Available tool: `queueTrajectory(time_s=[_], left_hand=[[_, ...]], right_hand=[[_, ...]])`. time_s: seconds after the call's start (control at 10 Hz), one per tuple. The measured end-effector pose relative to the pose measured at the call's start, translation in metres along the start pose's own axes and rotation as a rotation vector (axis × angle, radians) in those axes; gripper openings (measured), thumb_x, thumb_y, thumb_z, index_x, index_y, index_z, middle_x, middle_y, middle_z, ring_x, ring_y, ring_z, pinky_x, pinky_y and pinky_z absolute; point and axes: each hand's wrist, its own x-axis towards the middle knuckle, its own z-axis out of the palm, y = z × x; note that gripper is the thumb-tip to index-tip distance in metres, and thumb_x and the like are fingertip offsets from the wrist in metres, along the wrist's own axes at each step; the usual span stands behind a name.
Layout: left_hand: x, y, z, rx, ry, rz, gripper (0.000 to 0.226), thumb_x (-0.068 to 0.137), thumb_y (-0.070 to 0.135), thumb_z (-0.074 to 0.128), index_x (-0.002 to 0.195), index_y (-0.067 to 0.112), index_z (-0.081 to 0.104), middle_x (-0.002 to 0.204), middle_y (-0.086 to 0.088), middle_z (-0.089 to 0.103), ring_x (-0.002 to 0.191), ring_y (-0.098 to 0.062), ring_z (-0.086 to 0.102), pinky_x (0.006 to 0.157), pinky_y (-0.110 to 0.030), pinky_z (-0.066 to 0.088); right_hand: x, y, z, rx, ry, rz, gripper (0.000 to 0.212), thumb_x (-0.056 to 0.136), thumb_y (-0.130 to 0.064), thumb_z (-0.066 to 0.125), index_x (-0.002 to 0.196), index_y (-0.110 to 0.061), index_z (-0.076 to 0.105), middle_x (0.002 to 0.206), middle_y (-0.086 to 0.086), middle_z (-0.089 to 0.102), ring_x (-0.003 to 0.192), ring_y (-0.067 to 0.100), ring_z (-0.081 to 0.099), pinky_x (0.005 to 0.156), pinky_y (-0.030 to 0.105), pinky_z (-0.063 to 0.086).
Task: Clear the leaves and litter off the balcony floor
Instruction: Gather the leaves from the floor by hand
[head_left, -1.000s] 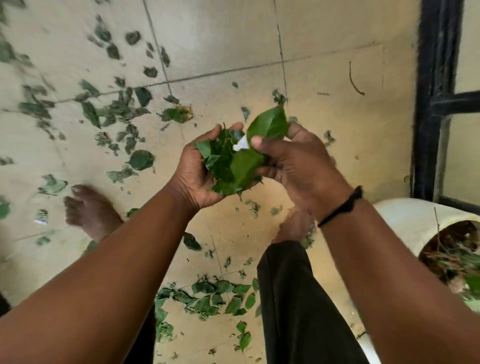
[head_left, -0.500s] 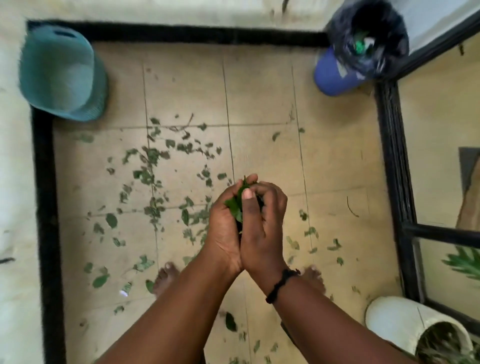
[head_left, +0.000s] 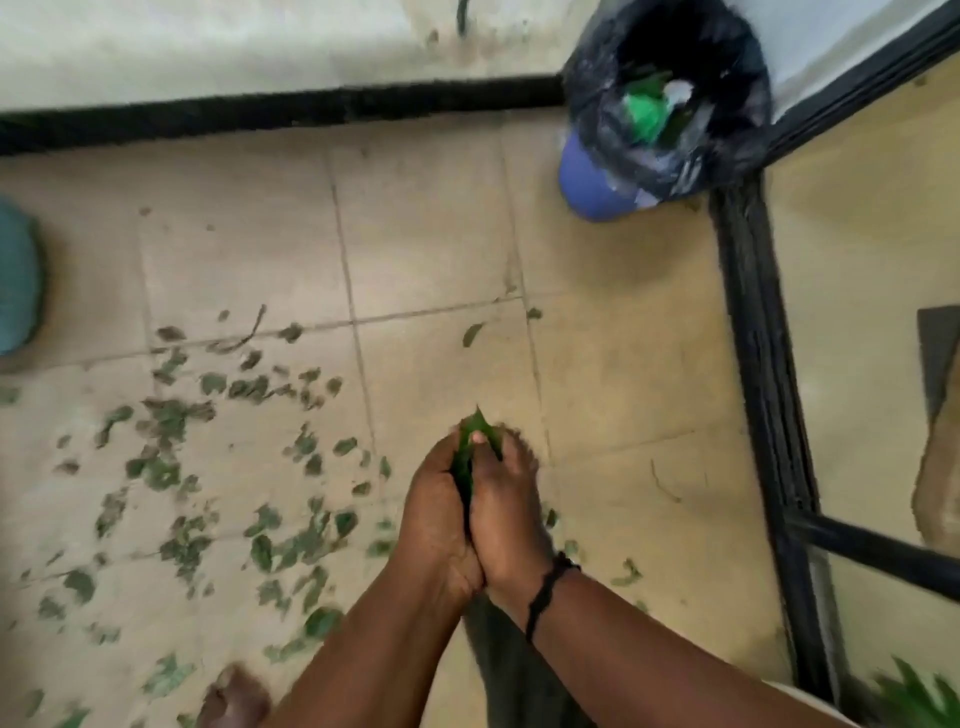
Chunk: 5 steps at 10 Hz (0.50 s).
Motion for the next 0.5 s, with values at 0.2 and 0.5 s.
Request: queueTrajectory(time_s=[0.2,0.5], left_hand=[[0.095,0.007,0.207,0.154,-0.308,0.183,0.031,0.103,0.022,0.039,0.086,0.013,0.064,0.073,-0.004,0.066,0.063,-0.014,0.066,0.065,-0.02,0.054],[0.147,0.047,0.384,0.569,-0.452,0.396,0.081,0.094,0.073,0.023,0.117,0.008,0.066,0.099,-0.018,0.074,0.087,-0.032,0.072,0.078,-0.046,0.059]], right_hand=[[0.148,-0.084,-0.162,0.501,0.473,-0.261,0.014,0.1,-0.02,0.053,0.103,-0.025,0.066,0.105,-0.001,0.07,0.102,0.017,0.065,0.096,0.042,0.05],[0.29,-0.173,-0.317,0.467,0.561,-0.312,0.03,0.1,-0.032,0.05,0.124,-0.015,0.057,0.112,0.002,0.062,0.097,0.02,0.058,0.078,0.027,0.047]])
